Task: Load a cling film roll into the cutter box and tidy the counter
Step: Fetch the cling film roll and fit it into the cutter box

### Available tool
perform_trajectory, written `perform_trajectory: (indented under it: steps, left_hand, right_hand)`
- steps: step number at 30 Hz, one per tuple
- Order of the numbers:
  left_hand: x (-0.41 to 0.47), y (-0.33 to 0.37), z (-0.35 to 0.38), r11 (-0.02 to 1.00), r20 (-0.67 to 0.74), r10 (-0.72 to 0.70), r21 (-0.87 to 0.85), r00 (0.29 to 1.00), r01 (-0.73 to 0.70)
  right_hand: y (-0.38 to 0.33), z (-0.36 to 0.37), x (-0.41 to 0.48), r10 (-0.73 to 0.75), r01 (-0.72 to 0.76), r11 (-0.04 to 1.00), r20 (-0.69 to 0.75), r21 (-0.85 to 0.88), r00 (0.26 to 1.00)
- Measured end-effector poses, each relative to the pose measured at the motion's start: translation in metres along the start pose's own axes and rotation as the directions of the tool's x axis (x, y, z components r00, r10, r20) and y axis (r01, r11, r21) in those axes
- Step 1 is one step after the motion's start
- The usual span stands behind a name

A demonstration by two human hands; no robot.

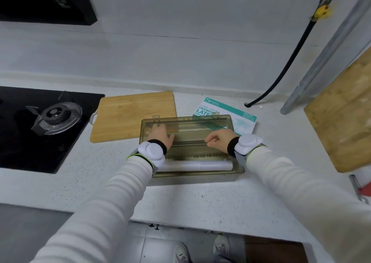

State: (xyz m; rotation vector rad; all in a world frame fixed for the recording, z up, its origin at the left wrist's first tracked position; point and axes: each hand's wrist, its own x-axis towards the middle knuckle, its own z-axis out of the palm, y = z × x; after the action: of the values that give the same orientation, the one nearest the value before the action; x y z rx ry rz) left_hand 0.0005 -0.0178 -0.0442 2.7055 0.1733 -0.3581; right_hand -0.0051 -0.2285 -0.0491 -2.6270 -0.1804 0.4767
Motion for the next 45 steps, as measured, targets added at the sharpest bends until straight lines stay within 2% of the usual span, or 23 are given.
perform_trajectory:
  steps: [6,11,16,20,27,32,36,39,42,43,45]
  left_hand:
    - [-0.001,0.055,0.014,0.979,0.044,0.196,-0.075,0.98,-0.192]
    - [-0.006,0.114,0.032,0.94,0.06,0.325,-0.13,0.944,-0.316]
    - [-0.013,0.177,0.068,0.925,0.183,0.372,-0.159,0.91,-0.346]
    - [-0.022,0.22,0.105,0.929,0.333,0.37,-0.107,0.868,-0.355]
    - [-0.03,0.249,0.157,0.961,0.454,0.249,-0.002,0.856,-0.278]
    - [-0.026,0.26,0.18,0.979,0.481,0.128,0.077,0.868,-0.188]
    - [-0.021,0.259,0.187,0.979,0.493,0.089,0.116,0.866,-0.167]
    - [-0.02,0.26,0.19,0.976,0.514,0.102,0.116,0.851,-0.187]
    - [-0.023,0.264,0.192,0.975,0.529,0.111,0.107,0.841,-0.196]
    - [-0.025,0.265,0.192,0.976,0.528,0.114,0.1,0.841,-0.195]
    - [-0.027,0.267,0.192,0.977,0.517,0.13,0.078,0.846,-0.198]
  right_hand:
    - [0.05,-0.031,-0.013,0.173,-0.158,0.984,-0.224,0.083,0.959]
    - [0.107,-0.051,-0.031,0.373,-0.343,0.927,-0.294,0.151,0.88]
    - [0.171,-0.054,-0.056,0.544,-0.525,0.838,-0.158,0.149,0.824]
    - [0.217,-0.046,-0.069,0.619,-0.616,0.784,-0.028,0.071,0.785]
    - [0.263,-0.024,-0.069,0.637,-0.636,0.77,0.102,-0.047,0.764]
    - [0.281,-0.012,-0.062,0.641,-0.644,0.764,0.162,-0.044,0.75]
    - [0.278,-0.005,-0.062,0.632,-0.635,0.771,0.17,-0.045,0.756]
    - [0.271,-0.005,-0.062,0.588,-0.622,0.77,0.22,0.141,0.778]
    - [0.269,-0.009,-0.062,0.6,-0.644,0.696,0.237,0.317,0.764]
    - [0.268,-0.011,-0.062,0.617,-0.661,0.615,0.259,0.43,0.743]
    - [0.265,-0.016,-0.06,0.607,-0.61,0.344,0.326,0.714,0.724]
